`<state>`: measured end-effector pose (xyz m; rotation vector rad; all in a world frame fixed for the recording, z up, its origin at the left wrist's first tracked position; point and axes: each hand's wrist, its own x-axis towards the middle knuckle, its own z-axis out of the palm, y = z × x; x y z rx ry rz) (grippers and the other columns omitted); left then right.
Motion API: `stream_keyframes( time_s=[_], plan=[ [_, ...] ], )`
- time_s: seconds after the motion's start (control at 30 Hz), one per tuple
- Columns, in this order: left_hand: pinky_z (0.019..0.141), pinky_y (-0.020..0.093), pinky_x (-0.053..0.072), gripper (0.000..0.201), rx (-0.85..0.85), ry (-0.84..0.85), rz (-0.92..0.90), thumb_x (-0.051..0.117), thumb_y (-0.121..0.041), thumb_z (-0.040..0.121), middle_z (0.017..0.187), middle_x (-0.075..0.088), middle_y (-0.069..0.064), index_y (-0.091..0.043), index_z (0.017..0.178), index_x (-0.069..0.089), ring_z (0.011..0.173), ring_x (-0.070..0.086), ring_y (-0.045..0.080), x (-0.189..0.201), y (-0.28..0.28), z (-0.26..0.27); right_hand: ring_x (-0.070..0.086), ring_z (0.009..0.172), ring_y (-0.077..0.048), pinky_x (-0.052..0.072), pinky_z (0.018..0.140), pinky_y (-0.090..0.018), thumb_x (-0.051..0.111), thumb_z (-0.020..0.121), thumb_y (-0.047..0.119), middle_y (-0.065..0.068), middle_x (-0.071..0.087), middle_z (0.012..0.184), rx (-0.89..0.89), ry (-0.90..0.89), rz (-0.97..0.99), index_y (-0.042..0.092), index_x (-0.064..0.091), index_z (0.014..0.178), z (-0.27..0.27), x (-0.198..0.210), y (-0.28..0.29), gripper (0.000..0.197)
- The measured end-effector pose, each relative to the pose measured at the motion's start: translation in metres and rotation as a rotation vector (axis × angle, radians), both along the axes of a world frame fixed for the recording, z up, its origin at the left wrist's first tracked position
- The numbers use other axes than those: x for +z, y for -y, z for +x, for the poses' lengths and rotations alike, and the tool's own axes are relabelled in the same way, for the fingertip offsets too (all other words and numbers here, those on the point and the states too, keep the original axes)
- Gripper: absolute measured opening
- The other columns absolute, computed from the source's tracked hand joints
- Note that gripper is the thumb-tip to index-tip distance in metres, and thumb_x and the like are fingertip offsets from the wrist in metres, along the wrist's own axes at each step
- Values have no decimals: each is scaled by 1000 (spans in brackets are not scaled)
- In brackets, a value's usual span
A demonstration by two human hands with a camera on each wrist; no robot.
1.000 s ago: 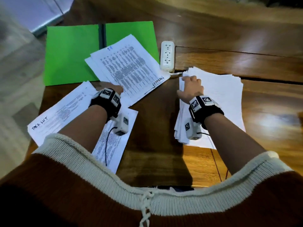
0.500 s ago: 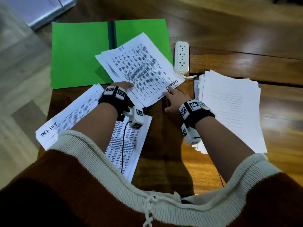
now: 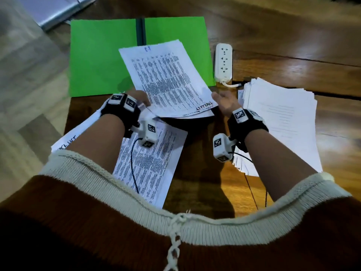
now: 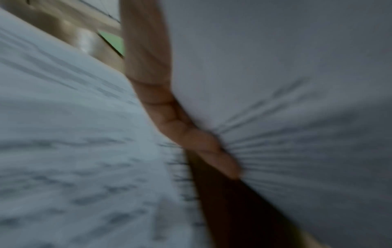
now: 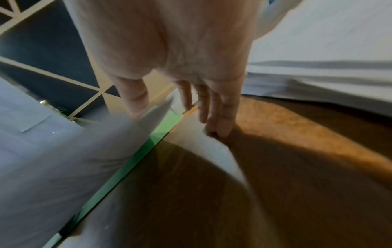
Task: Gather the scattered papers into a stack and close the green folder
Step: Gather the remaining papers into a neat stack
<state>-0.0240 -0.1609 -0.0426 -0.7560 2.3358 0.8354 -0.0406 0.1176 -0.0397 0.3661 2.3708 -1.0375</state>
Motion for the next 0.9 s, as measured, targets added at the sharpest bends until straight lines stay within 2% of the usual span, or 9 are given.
stream_keyframes(
  time_s=[0.13,0.27,0.4,0.47,0.53,0.63,0.73,0.8,0.9],
  plan=[
    [84,32,42,39,24,-31,132,67,1,80,124,59,21,-2,117,57,109,57,32,3,5,23,63,92,-23,53,79,-34,76,48,68,-6,64,105,-155,20,-104,11,52,118,14,-16,-7,93],
    [59,11,49,40,69,-62,388,55,15,84,88,59,5,1,122,52,87,57,18,14,-3,47,62,91,-23,45,71,-23,69,85,26,-5,62,98,-148,144,-208,10,57,119,33,4,-6,39],
    [51,7,48,30,15,-87,426,56,12,85,84,57,5,-5,109,54,78,54,14,18,-18,54,51,30,-7,38,32,-11,67,84,13,-11,55,81,-142,172,-88,11,53,108,43,1,-10,28],
    [72,22,54,30,-68,-102,395,69,-5,82,92,63,9,-2,110,60,80,58,19,14,-17,51,62,63,-11,59,66,-27,64,84,6,-13,61,99,-162,146,-89,13,59,92,44,-3,-7,12],
    [72,28,50,40,-95,-137,315,76,-30,76,92,63,8,-6,105,62,78,57,21,9,-9,53,55,92,-18,48,95,-34,57,89,6,-11,56,102,-163,78,12,6,62,108,45,-5,-7,20],
    [85,35,47,64,-114,-177,29,81,-44,65,109,58,9,-12,114,55,102,55,26,5,1,61,55,118,-26,44,97,-32,47,95,6,-21,58,104,-175,-13,238,-2,49,130,40,-4,-14,36],
    [116,50,19,110,-239,8,-367,84,-49,59,150,23,25,-10,144,26,140,19,41,1,6,78,51,124,-33,43,98,-35,47,97,9,-21,55,130,-140,-69,342,-3,51,128,40,8,-20,34],
    [117,53,10,132,-178,179,-413,83,-51,59,156,-1,24,-6,150,-1,144,2,42,-1,4,88,53,121,-35,44,94,-35,46,97,11,-22,55,129,-108,-109,382,-4,53,125,43,11,-28,32],
    [116,55,10,142,-107,257,-388,84,-51,57,157,-11,22,-5,149,-13,145,-3,41,-5,6,90,55,116,-36,45,90,-34,44,97,13,-23,57,124,-68,-141,386,-4,55,121,47,15,-37,31]
  ],
)
